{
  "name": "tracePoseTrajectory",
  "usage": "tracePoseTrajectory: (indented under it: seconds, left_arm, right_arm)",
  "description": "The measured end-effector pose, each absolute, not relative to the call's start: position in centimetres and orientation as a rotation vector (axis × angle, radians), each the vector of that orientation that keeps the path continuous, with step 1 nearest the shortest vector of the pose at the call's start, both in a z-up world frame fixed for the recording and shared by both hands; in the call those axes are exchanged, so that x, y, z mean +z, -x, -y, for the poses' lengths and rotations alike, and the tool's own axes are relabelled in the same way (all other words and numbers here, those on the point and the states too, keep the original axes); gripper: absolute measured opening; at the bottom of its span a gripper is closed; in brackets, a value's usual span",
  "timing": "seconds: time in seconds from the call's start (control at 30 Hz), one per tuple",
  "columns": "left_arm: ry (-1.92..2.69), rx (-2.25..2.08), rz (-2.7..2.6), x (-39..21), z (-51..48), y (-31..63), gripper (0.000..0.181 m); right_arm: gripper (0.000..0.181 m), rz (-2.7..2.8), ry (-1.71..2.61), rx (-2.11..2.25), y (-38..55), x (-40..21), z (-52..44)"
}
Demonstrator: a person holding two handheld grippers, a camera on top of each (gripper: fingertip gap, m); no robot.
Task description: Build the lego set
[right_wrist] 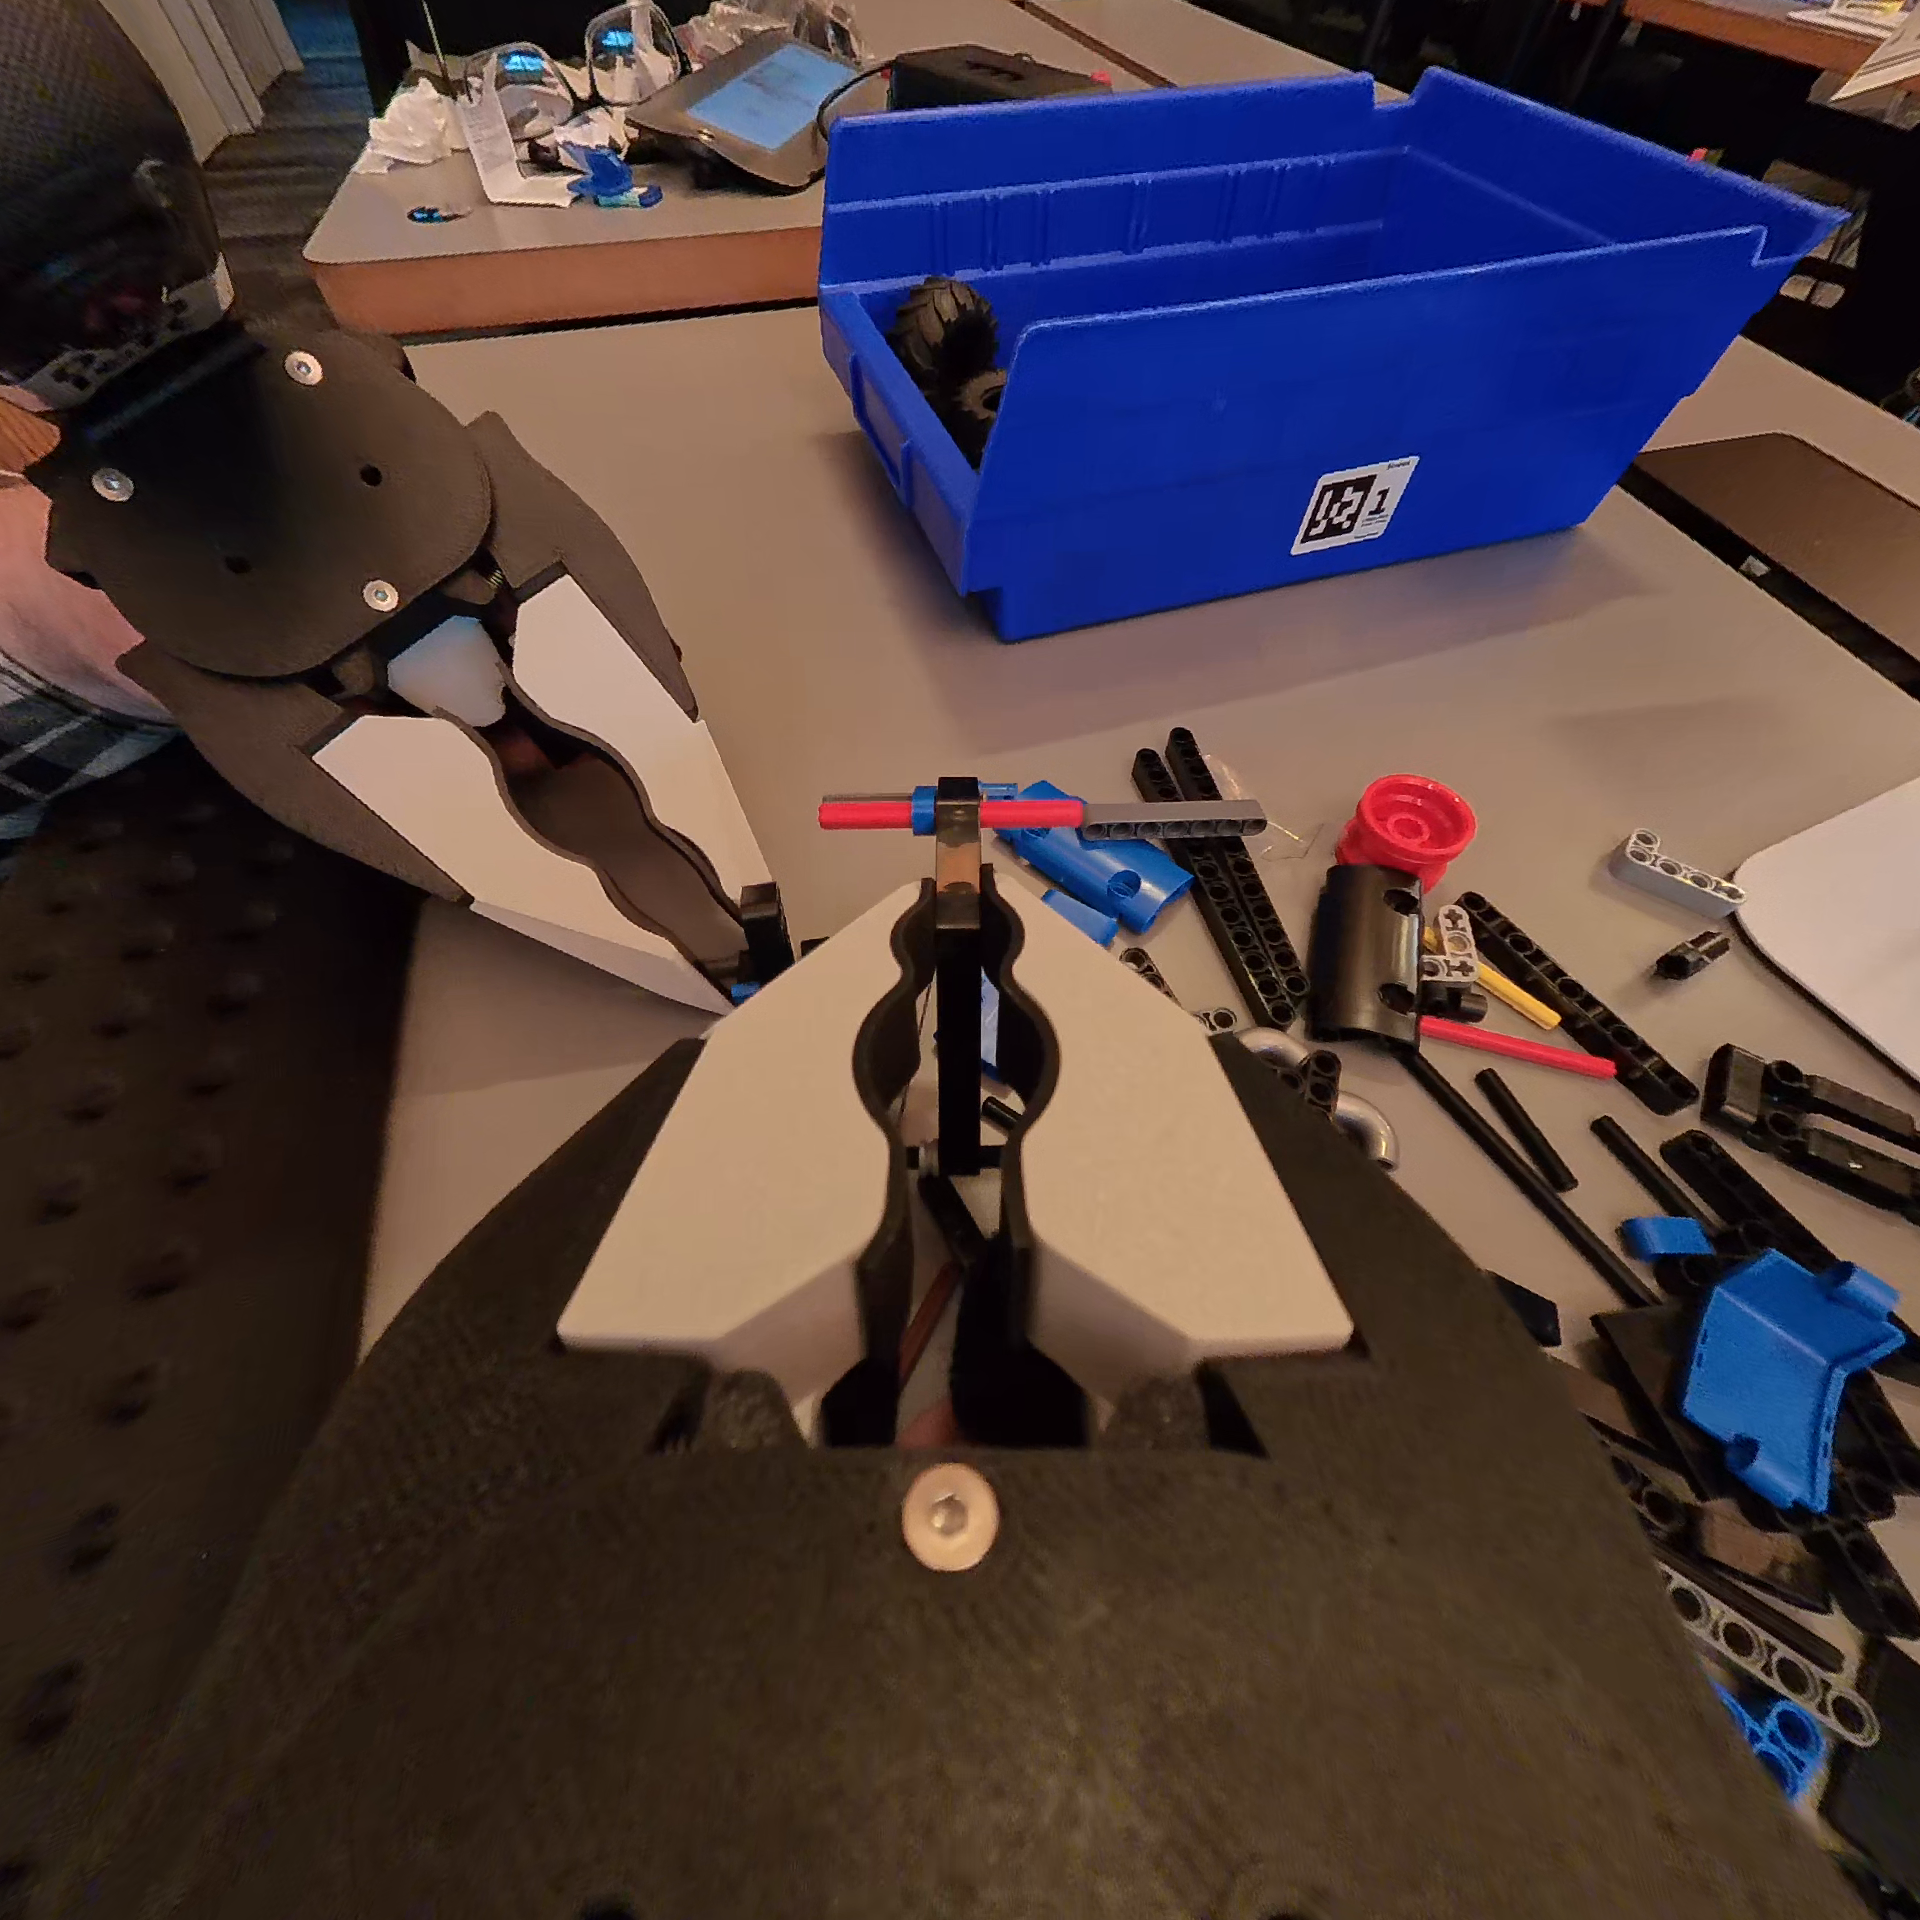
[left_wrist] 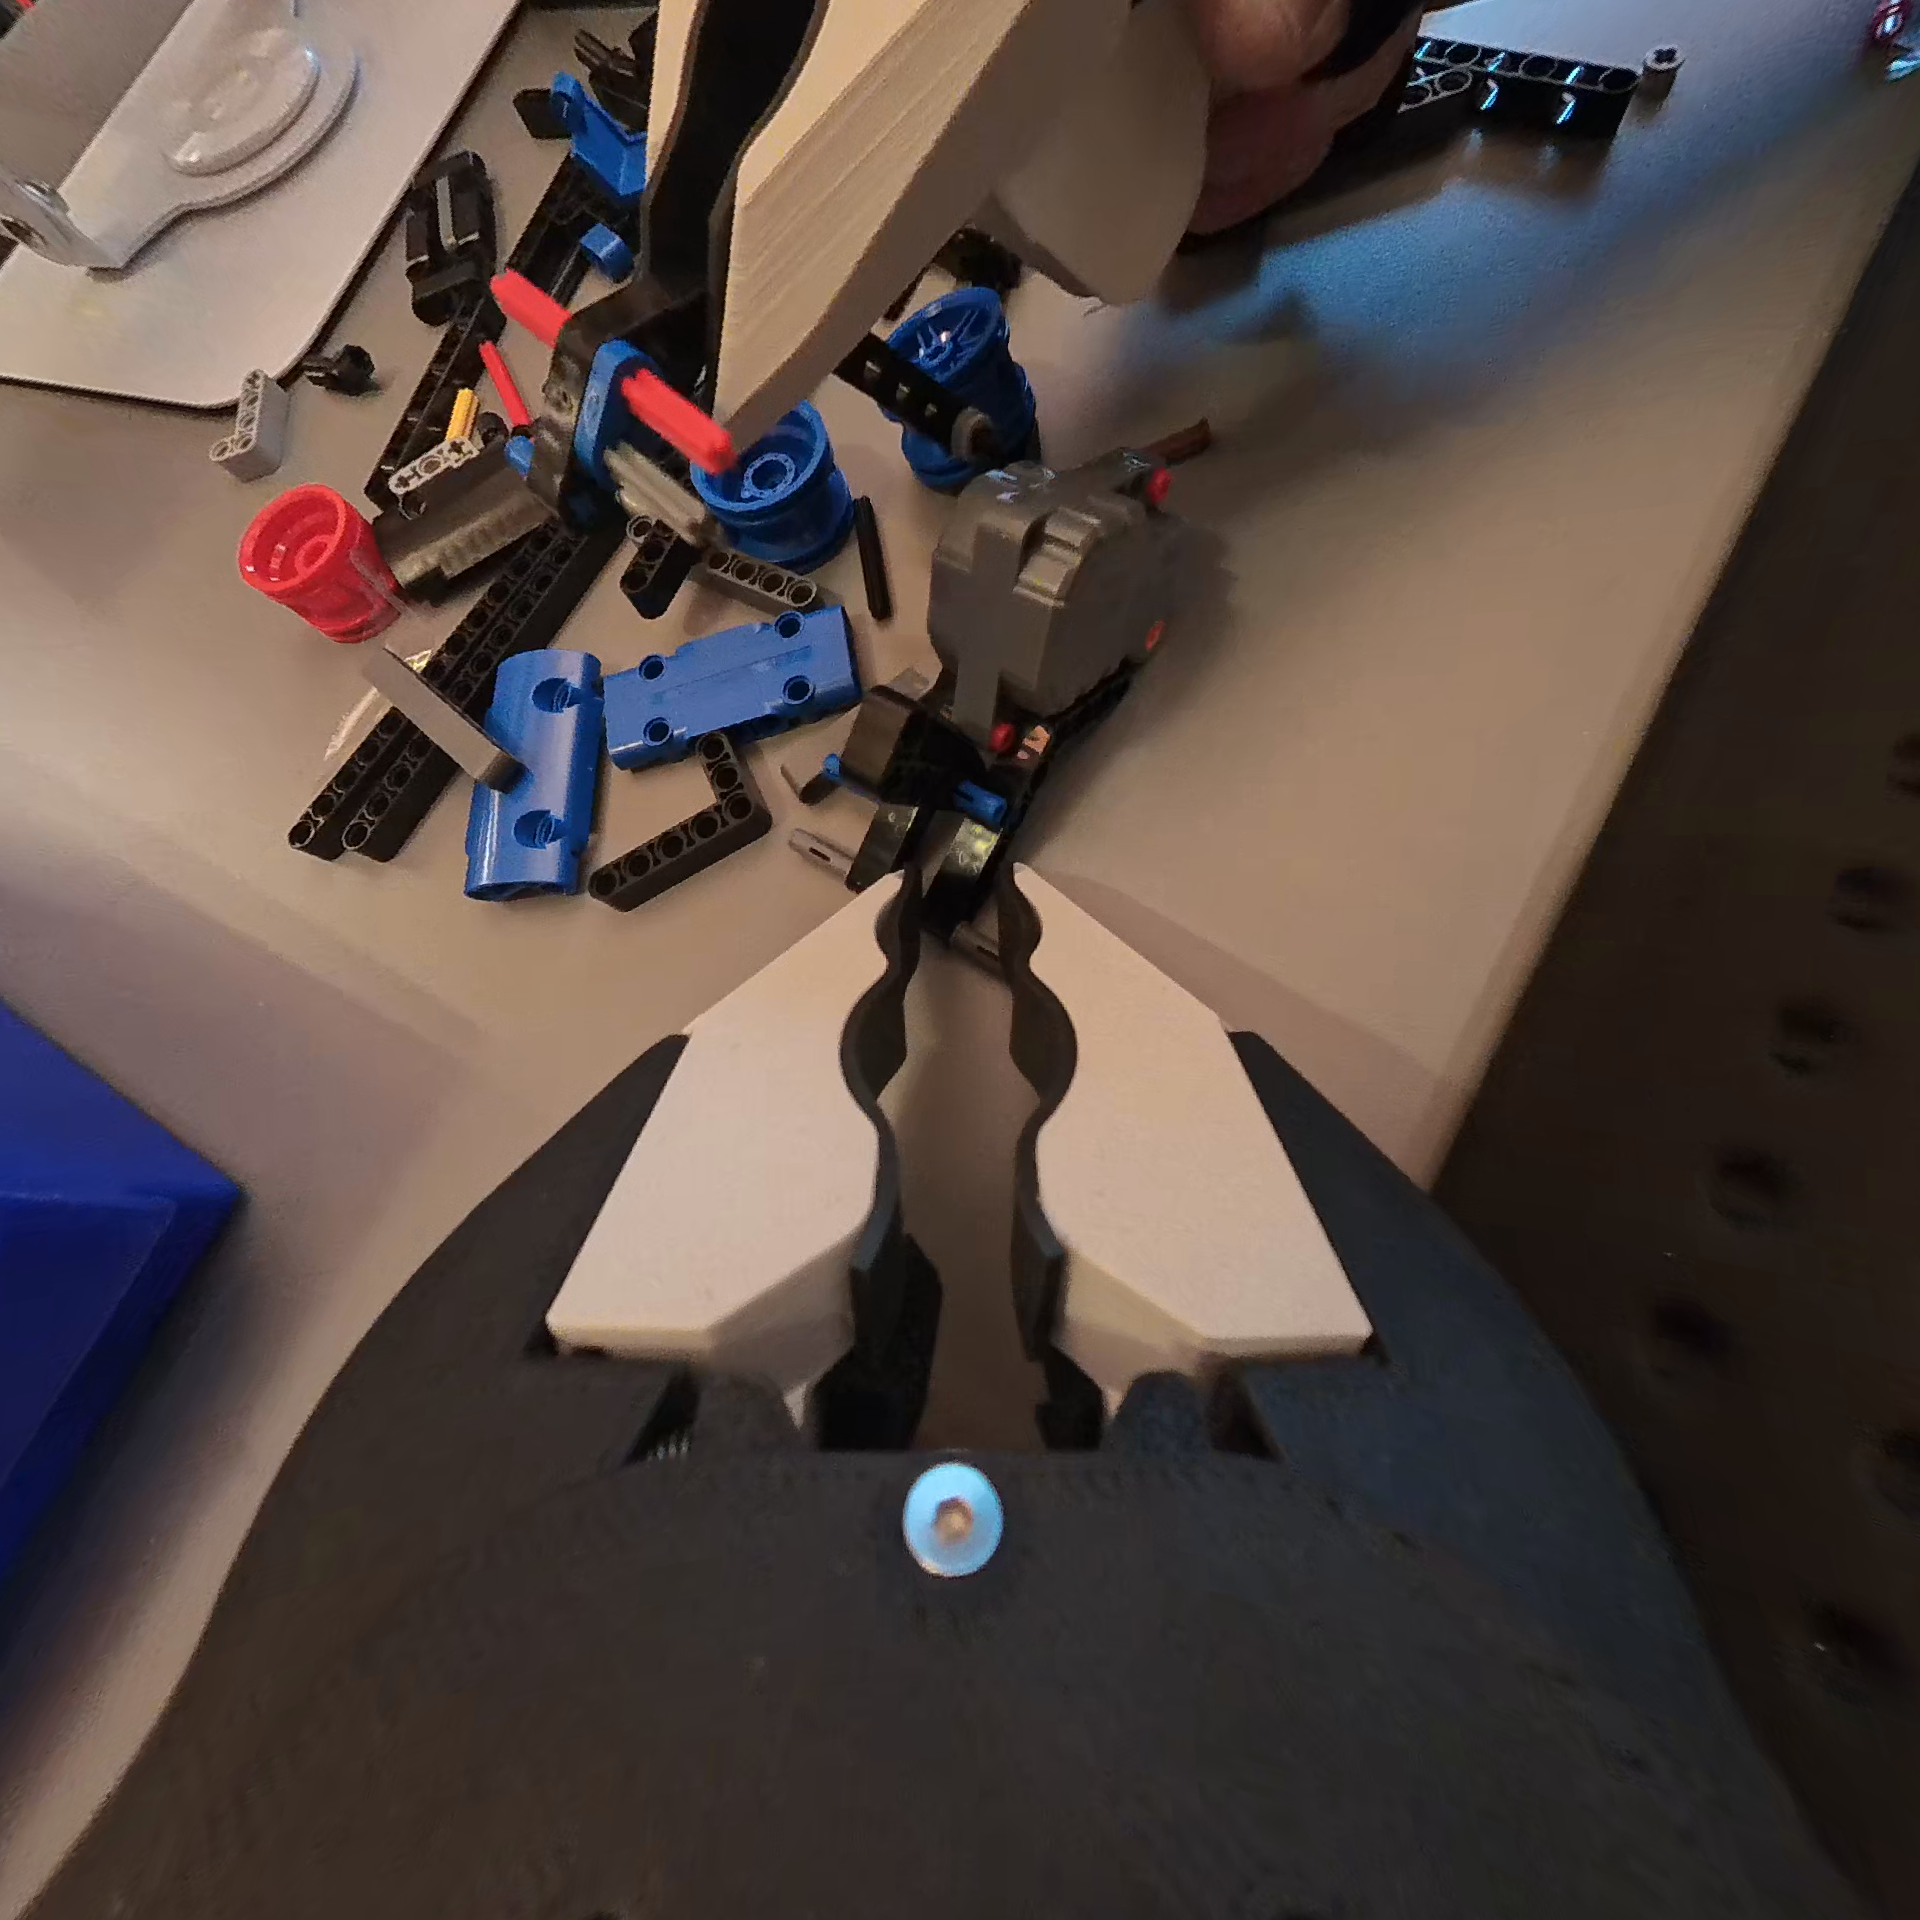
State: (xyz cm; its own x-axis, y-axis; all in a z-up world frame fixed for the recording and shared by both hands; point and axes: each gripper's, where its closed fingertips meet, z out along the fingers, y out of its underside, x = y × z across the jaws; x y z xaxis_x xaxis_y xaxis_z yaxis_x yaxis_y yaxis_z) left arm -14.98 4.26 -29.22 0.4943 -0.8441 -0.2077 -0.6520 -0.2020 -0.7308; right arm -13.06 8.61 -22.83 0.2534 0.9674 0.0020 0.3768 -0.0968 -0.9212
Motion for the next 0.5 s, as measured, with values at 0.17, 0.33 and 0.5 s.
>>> tracePoseTrajectory:
  seconds: [0.17, 0.33, 0.5]
  left_arm:
    - [1.933, -0.309, -1.232, -29.16, -4.24, 14.96, 0.015]
    - [1.919, -0.333, -1.201, -28.66, -4.38, 14.98, 0.021]
    - [1.905, -0.346, -1.18, -28.24, -4.48, 15.02, 0.025]
  right_arm:
    - [0.006, 1.267, 1.637, 0.838, 13.06, -22.75, -8.57]
    - [0.006, 1.262, 1.635, 0.838, 13.0, -22.61, -8.63]
    - [0.006, 1.255, 1.631, 0.845, 13.06, -22.48, -8.63]
